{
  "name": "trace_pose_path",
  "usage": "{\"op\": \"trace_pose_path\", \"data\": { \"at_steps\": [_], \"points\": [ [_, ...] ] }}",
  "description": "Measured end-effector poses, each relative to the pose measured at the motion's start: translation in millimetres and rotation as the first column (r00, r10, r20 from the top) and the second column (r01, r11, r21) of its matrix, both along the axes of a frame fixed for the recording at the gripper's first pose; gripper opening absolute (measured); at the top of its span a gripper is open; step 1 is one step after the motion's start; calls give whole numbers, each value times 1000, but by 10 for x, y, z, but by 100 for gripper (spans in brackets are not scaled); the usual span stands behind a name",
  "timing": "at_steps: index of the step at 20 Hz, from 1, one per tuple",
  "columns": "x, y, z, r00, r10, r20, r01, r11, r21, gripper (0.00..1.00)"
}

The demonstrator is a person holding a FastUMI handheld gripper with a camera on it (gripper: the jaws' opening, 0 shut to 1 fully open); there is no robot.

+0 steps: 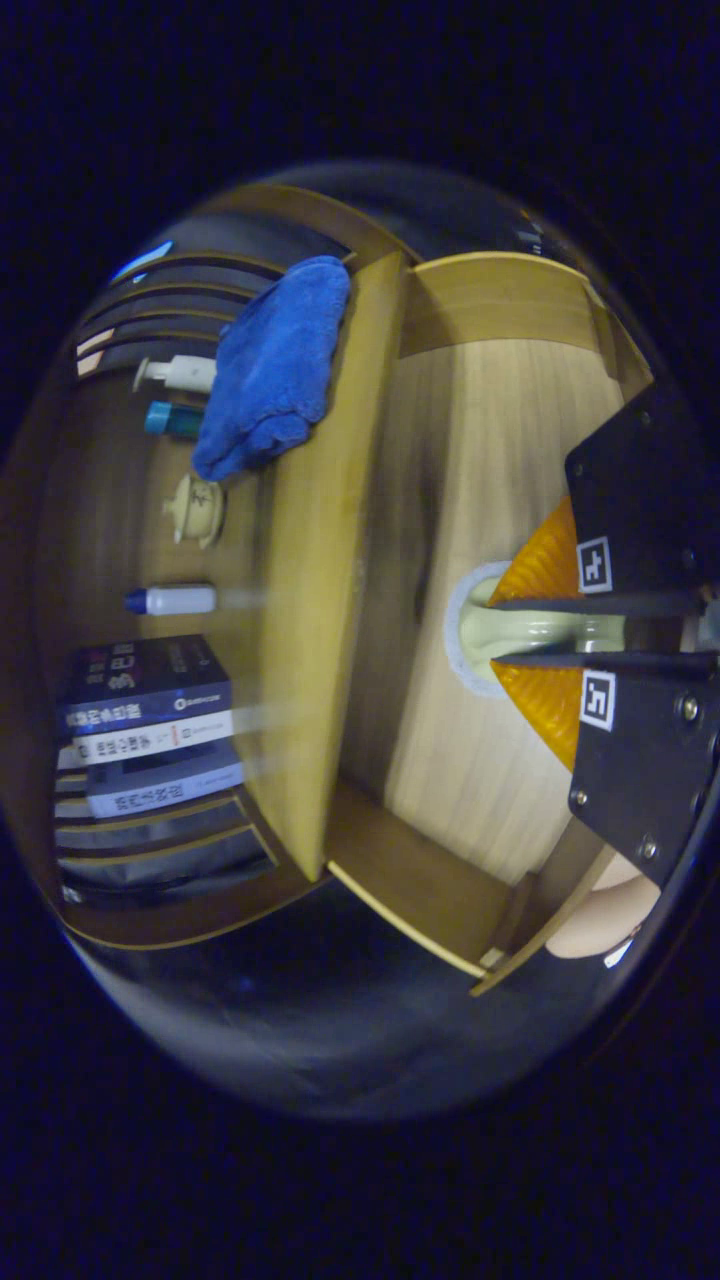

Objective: Pull open the drawer, take out the items inside it, and place them on the countertop above the cabinet.

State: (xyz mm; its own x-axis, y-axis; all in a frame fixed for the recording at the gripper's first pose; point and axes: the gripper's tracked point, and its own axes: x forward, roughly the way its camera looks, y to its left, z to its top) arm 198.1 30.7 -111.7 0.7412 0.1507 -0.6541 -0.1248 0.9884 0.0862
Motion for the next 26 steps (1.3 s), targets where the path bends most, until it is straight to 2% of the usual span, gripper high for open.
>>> {"op": "trace_pose_path", "data": {
  "at_steps": [4,7,10,17,26],
  "points": [
    [234,21,515,993,-22,115,19,999,32,14],
    [583,-81,847,971,-102,218,92,994,58,14],
    [894,-198,971,944,-166,284,161,986,42,14],
    [1402,-259,824,929,-234,285,231,972,43,14],
    [1647,-290,675,924,-268,273,263,963,56,14]
  ]
}}
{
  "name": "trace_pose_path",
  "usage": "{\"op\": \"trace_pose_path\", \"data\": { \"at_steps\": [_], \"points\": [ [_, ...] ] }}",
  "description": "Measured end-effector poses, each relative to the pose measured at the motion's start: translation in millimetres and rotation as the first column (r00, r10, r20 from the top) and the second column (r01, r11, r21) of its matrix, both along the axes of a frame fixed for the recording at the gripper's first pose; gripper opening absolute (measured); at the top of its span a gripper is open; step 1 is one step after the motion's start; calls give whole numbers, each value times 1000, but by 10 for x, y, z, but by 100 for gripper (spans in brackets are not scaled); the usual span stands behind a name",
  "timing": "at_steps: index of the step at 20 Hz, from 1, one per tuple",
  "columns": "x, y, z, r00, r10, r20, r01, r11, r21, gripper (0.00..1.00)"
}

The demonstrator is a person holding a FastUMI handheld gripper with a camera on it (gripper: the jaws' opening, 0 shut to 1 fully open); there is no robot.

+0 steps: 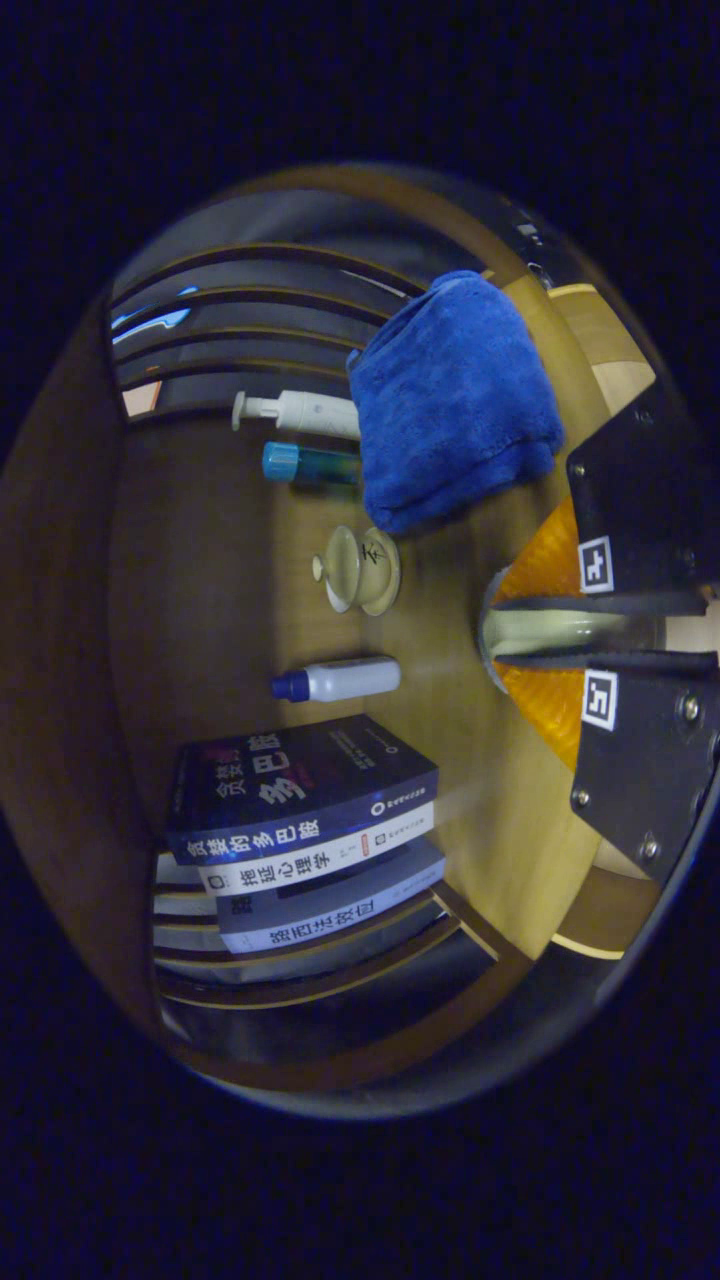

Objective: Pull open the drawer, take out the items inside it, and place them on the countertop above the cabinet.

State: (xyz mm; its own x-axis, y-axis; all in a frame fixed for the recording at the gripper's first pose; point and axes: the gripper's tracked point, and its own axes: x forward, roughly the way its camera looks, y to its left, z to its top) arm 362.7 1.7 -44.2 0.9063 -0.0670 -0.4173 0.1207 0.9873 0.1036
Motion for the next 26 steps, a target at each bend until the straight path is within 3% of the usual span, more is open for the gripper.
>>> {"op": "trace_pose_path", "data": {
  "at_steps": [13,17,23,26],
  "points": [
    [376,-40,28,995,-27,99,27,1000,-4,14],
    [338,-36,36,993,-20,120,24,999,-33,26],
    [202,-44,290,977,-16,212,28,998,-55,100],
    [-91,-18,608,962,-5,273,21,998,-56,99]
  ]
}}
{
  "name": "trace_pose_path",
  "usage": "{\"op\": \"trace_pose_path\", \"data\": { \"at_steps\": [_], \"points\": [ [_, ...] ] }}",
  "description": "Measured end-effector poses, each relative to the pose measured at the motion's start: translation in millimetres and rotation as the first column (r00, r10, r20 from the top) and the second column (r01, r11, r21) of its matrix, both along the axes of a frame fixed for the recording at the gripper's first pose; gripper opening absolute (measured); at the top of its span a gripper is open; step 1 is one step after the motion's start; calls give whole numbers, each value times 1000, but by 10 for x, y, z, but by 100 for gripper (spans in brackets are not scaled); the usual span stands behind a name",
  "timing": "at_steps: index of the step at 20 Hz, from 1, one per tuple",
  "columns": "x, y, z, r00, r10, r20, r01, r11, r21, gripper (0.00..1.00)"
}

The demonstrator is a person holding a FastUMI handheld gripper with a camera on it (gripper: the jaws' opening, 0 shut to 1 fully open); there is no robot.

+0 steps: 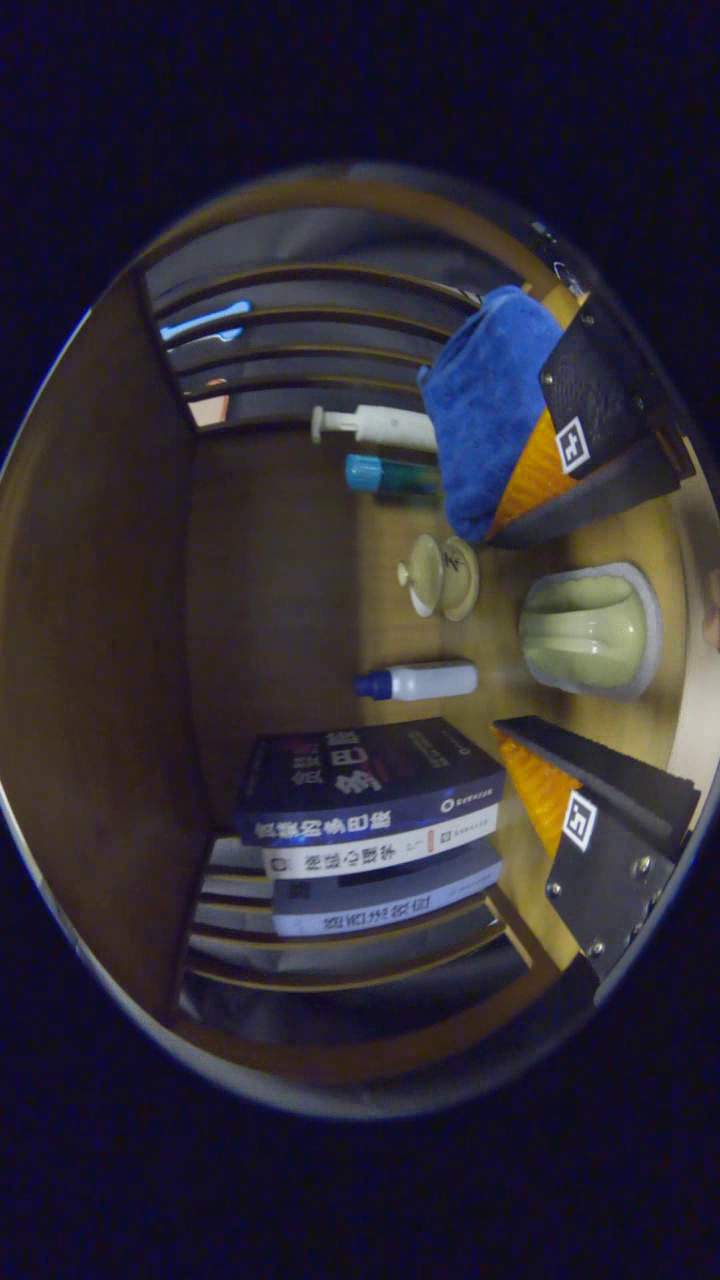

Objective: Pull open the drawer, take out the items inside it, and place them on the countertop above the cabinet.

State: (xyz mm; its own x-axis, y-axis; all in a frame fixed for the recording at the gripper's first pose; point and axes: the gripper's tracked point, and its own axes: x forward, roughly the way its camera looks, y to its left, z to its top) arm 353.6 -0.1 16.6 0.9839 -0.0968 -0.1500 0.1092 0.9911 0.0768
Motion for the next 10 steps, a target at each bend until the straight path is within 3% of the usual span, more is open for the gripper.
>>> {"op": "trace_pose_path", "data": {
  "at_steps": [6,10],
  "points": [
    [-878,116,444,995,61,78,-60,998,-21,99],
    [-1525,178,455,991,71,110,-67,997,-35,99]
  ]
}}
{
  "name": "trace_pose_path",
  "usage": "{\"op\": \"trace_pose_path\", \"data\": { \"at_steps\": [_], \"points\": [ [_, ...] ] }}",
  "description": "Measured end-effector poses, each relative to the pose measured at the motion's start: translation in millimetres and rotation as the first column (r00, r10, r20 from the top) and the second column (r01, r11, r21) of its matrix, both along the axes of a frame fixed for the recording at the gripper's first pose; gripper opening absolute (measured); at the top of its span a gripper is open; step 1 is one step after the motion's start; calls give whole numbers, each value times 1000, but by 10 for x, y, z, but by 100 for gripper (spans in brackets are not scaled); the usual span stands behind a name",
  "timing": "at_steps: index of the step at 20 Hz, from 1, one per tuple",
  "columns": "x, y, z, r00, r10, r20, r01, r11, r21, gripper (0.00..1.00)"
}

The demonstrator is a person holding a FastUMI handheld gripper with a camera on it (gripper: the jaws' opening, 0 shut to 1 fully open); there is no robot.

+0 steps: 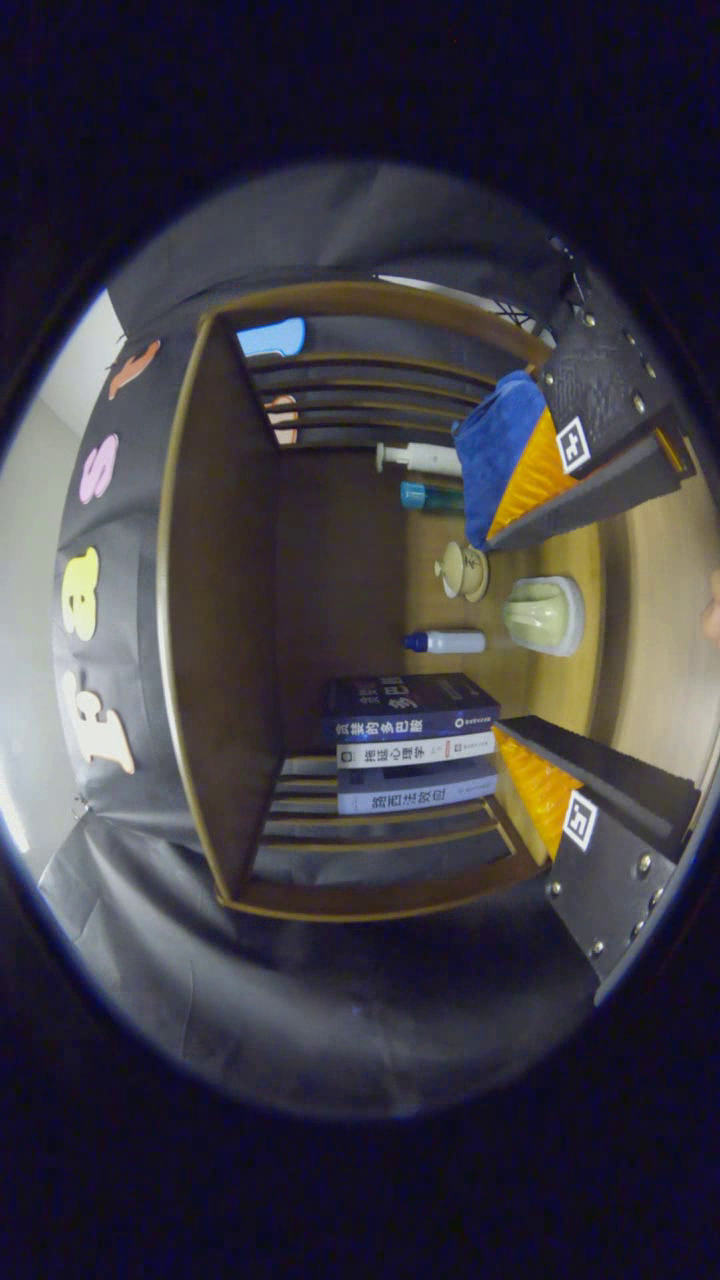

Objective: Pull open the drawer, take out the items inside it, and place them on the countertop above the cabinet.

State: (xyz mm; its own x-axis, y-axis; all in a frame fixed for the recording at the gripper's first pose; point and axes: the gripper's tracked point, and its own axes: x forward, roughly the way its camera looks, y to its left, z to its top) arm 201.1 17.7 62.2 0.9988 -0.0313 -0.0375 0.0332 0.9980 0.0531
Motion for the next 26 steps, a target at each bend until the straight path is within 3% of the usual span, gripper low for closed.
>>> {"op": "trace_pose_path", "data": {
  "at_steps": [6,12,16,26],
  "points": [
    [-864,20,-542,1000,-25,-10,25,1000,-20,99],
    [-1366,-26,-1035,996,-84,-38,82,995,-58,99],
    [-1481,98,-1420,991,-75,-112,71,997,-43,99],
    [-1244,51,-1953,970,-95,-225,107,993,45,99]
  ]
}}
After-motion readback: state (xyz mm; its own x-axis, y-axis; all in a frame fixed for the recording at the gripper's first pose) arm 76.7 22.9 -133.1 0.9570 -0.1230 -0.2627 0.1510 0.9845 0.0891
